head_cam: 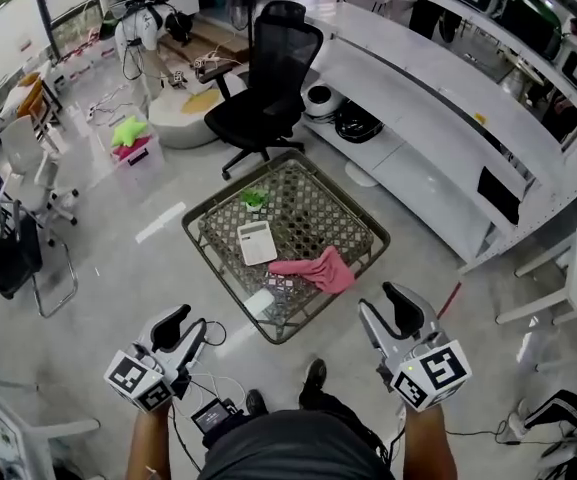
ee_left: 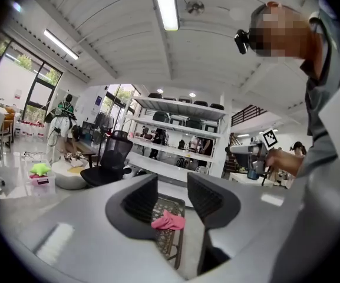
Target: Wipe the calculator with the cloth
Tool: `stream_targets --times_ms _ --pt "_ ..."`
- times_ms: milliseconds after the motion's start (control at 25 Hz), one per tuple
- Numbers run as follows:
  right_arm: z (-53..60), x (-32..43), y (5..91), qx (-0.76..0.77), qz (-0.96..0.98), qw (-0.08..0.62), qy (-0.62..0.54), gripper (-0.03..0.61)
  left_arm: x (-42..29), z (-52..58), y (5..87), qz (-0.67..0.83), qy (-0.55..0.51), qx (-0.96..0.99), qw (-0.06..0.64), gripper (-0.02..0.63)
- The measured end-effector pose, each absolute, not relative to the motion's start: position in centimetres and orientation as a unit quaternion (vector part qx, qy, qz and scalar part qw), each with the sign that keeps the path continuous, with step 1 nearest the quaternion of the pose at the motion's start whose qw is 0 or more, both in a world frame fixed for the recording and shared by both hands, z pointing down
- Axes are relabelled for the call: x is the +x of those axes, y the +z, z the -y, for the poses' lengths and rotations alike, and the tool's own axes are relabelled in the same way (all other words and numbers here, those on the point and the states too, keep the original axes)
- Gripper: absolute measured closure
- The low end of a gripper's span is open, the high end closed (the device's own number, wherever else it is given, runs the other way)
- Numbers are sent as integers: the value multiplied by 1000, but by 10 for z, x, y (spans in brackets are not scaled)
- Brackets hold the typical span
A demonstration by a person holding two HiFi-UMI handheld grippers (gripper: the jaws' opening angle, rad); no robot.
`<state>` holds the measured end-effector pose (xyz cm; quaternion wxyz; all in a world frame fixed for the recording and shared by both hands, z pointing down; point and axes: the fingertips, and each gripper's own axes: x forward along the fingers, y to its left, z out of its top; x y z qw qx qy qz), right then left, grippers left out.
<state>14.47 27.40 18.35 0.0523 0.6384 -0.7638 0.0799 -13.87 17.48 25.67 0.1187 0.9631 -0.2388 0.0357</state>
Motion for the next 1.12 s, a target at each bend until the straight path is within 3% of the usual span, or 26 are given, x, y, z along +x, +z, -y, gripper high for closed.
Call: stream_targets --times_ms 360,1120 --pt "-218 194 195 577 811 50 85 400 -79 -175 242 292 -11 947 135 419" --pt "-140 208 222 515 848 50 112 400 -60 -133 271 348 20 927 140 419"
